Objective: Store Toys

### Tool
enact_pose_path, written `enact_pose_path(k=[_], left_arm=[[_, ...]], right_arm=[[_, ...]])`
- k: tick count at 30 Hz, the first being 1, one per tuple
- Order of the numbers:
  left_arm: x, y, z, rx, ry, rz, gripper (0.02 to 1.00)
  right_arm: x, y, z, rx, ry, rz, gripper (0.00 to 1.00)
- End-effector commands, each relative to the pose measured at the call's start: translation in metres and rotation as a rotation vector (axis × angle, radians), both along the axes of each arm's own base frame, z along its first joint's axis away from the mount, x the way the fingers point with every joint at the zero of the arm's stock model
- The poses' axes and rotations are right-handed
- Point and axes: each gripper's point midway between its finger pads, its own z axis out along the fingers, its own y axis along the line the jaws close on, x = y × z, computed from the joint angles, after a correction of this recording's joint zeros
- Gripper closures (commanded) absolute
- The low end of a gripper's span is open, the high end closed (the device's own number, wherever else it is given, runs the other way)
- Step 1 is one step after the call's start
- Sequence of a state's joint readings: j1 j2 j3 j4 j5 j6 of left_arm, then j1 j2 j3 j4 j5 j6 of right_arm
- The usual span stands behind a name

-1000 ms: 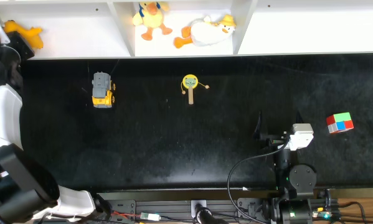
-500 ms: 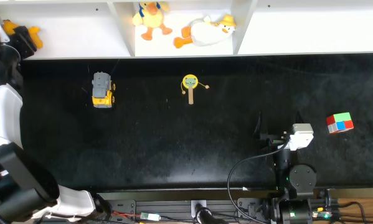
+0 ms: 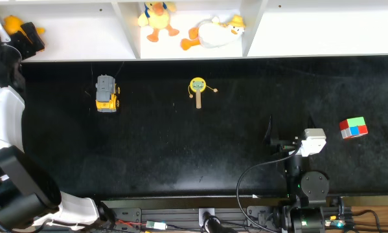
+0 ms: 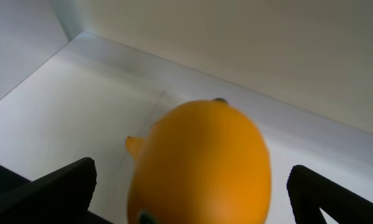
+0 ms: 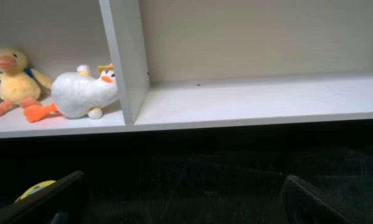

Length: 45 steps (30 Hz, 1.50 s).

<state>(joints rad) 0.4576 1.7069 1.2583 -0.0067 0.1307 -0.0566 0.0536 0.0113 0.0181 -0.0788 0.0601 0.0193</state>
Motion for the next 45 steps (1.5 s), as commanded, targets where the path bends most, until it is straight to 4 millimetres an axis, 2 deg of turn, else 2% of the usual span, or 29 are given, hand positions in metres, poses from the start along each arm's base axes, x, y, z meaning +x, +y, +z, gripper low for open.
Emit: enact_pose_path(k=[1, 8, 15, 19, 27, 32, 40, 45], left_arm=[[0.004, -0.002, -0.004, -0.007, 0.001, -0.008, 0.020], [0.001, -0.001, -0.003, 0.000, 0.015, 0.002, 0.020], [-0.021, 0.004, 0.010, 0.024, 0.053, 0.073, 0.020], [-0.032, -0.002, 0.007, 0.007, 0.103, 0.067, 0.020], [-0.060, -0.030, 0.001, 0.009, 0.212, -0.003, 0.020], [-0.098, -0.047, -0.003, 0.020, 0.210, -0.008, 0.020], [-0.165, -0.101, -0.036, -0.058, 0.182, -0.043, 0.020], [-0.181, -0.143, -0.067, -0.107, 0.224, -0.126, 0.020]], right_arm=[[0.000, -0.002, -0.004, 0.003, 0.001, -0.013, 0.005], [0.000, -0.002, -0.004, 0.003, 0.002, -0.013, 0.005], [0.000, -0.002, -0.004, 0.003, 0.001, -0.013, 0.005], [0.000, -0.002, -0.004, 0.003, 0.001, -0.013, 0.005], [0.000, -0.002, -0.004, 0.003, 0.001, -0.013, 0.005], [0.000, -0.002, -0.004, 0.003, 0.001, -0.013, 0.001], [0.000, -0.002, -0.004, 0.003, 0.001, -0.013, 0.007], [0.000, -0.002, -0.004, 0.003, 0.001, -0.013, 0.005]])
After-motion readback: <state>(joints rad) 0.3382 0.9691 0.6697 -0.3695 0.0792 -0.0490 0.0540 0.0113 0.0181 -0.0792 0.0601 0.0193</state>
